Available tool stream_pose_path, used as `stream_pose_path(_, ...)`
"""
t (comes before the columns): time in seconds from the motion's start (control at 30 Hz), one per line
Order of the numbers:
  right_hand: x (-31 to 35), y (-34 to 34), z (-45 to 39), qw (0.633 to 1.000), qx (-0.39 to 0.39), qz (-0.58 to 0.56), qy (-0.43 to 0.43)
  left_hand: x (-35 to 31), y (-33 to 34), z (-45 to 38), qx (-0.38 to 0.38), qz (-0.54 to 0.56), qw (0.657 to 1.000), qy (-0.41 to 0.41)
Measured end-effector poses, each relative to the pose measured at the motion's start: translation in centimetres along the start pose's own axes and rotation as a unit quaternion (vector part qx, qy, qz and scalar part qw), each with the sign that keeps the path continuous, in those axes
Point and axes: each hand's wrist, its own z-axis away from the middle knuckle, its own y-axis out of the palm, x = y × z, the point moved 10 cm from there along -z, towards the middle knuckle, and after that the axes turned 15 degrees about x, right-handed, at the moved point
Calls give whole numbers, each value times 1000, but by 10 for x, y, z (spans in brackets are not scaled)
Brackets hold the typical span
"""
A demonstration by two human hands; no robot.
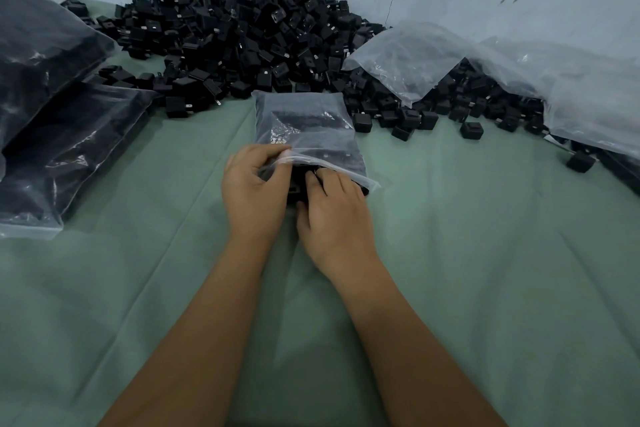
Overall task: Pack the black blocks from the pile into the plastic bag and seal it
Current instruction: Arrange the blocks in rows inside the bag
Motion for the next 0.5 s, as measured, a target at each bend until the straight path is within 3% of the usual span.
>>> stream_pose_path(0.23,10,6,-10,996,33,-62,-48,-20,-1,5,-3,-79,996,45)
stream_pose_path(0.5,22,22,-48,987,142,43,-57,-32,-2,7,-29,-119,988,93)
